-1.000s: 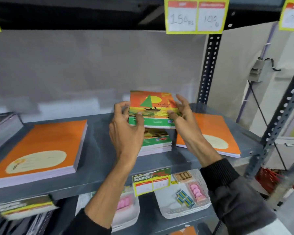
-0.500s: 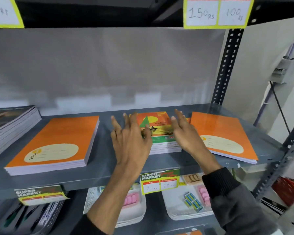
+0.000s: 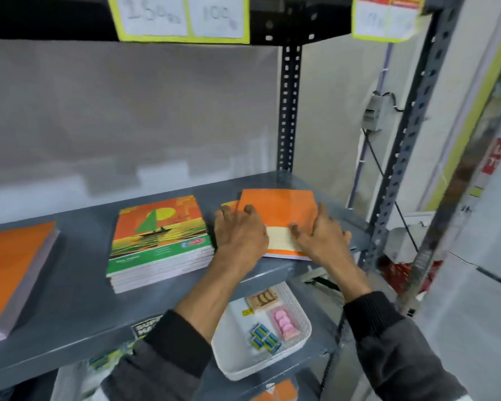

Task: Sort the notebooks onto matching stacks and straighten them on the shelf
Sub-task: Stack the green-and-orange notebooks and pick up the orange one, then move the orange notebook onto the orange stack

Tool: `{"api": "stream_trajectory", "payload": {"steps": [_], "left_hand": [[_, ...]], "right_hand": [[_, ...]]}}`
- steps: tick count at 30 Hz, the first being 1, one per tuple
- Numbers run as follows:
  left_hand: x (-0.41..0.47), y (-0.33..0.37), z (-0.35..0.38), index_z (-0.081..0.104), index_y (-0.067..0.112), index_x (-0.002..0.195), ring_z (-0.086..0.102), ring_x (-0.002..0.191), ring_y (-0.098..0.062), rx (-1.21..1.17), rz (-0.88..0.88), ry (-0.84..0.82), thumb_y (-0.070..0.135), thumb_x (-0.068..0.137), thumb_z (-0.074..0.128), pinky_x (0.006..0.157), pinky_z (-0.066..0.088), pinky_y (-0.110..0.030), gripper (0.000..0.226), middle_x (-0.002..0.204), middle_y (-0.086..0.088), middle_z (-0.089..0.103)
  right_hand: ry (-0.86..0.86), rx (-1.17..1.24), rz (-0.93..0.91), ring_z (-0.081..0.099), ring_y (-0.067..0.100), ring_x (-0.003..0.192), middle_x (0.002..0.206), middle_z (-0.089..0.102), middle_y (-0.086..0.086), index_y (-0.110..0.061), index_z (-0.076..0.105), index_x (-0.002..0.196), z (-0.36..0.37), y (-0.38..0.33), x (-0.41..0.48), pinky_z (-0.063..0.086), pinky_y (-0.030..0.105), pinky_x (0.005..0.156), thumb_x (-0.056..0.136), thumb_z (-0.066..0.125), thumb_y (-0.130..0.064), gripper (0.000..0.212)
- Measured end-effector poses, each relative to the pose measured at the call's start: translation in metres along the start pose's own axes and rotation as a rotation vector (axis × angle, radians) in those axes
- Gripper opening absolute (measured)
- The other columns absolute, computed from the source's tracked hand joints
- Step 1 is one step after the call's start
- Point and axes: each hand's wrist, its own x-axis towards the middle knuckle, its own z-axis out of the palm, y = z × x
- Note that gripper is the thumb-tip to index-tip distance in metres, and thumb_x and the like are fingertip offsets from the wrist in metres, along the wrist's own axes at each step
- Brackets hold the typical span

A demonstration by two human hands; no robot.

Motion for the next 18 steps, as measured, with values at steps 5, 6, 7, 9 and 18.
{"api": "stream_trajectory", "payload": {"steps": [5, 6, 7, 9, 18], "left_hand": [[-0.005, 0.003, -0.002, 0.044, 0.011, 0.138, 0.05, 0.116, -0.037, -0.164, -0.026, 0.313, 0.034, 0.089, 0.066, 0.09, 0.033, -0.045, 0.059, 0.112, -0.02, 0.068], [-0.005, 0.003, -0.005, 0.046, 0.015, 0.136, 0.05, 0.113, -0.035, -0.237, -0.023, 0.388, 0.029, 0.086, 0.07, 0.086, 0.034, -0.043, 0.057, 0.107, -0.017, 0.068], [-0.006, 0.003, -0.007, 0.048, 0.018, 0.133, 0.051, 0.112, -0.033, -0.334, -0.018, 0.454, 0.023, 0.084, 0.072, 0.083, 0.035, -0.041, 0.054, 0.103, -0.014, 0.068], [-0.006, 0.002, -0.012, 0.049, 0.024, 0.126, 0.055, 0.111, -0.029, -0.565, -0.013, 0.548, 0.013, 0.083, 0.073, 0.076, 0.034, -0.032, 0.051, 0.101, -0.006, 0.072], [-0.036, -0.076, -0.043, 0.049, 0.027, 0.111, 0.075, 0.073, -0.001, -1.222, -0.108, 0.718, 0.009, 0.086, 0.073, 0.061, 0.061, -0.027, 0.039, 0.096, 0.006, 0.08]], "right_hand": [[0.021, 0.282, 0.006, 0.057, 0.027, 0.121, 0.13, 0.062, 0.006, -0.017, 0.032, 0.145, -0.009, 0.01, 0.001, 0.039, 0.044, 0.1, 0.085, 0.071, -0.033, 0.073], [0.022, 0.37, 0.03, 0.062, 0.018, 0.116, 0.127, 0.064, 0.002, -0.02, 0.031, 0.145, -0.013, 0.012, 0.0, 0.044, 0.045, 0.1, 0.085, 0.072, -0.028, 0.074], [0.027, 0.452, 0.044, 0.065, 0.004, 0.105, 0.119, 0.066, -0.004, -0.023, 0.03, 0.145, -0.017, 0.013, -0.002, 0.049, 0.042, 0.095, 0.084, 0.073, -0.023, 0.075], [0.054, 0.564, 0.043, 0.068, -0.009, 0.083, 0.1, 0.071, -0.013, -0.028, 0.028, 0.146, -0.021, 0.015, -0.008, 0.055, 0.039, 0.087, 0.085, 0.071, -0.013, 0.076], [0.138, 0.922, -0.183, 0.067, 0.004, 0.109, 0.123, 0.07, -0.015, -0.035, 0.037, 0.142, -0.019, -0.065, -0.03, 0.057, 0.036, 0.088, 0.091, 0.059, -0.014, 0.06]]}}
